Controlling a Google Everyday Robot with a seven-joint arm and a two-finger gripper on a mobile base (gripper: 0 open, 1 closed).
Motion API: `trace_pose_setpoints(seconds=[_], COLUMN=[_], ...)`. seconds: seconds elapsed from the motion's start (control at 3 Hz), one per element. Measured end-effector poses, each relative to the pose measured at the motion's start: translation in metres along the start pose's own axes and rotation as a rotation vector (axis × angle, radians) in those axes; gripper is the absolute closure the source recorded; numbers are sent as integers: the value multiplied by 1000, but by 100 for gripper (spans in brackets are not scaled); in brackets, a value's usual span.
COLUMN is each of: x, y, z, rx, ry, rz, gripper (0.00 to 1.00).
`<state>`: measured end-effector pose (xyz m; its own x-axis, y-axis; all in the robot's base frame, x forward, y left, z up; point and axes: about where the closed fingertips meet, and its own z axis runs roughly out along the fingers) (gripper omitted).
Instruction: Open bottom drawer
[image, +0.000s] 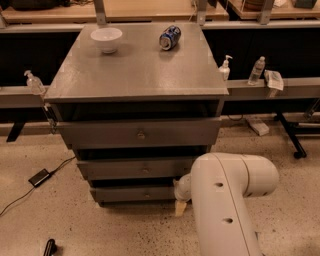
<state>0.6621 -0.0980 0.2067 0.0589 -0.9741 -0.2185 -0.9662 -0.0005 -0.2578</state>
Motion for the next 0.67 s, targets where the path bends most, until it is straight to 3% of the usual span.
trace_pose_setpoints(seconds=[0.67], x=[1], y=[-24], z=[25], rx=[-10], ry=[-27], rz=[16], gripper=[0])
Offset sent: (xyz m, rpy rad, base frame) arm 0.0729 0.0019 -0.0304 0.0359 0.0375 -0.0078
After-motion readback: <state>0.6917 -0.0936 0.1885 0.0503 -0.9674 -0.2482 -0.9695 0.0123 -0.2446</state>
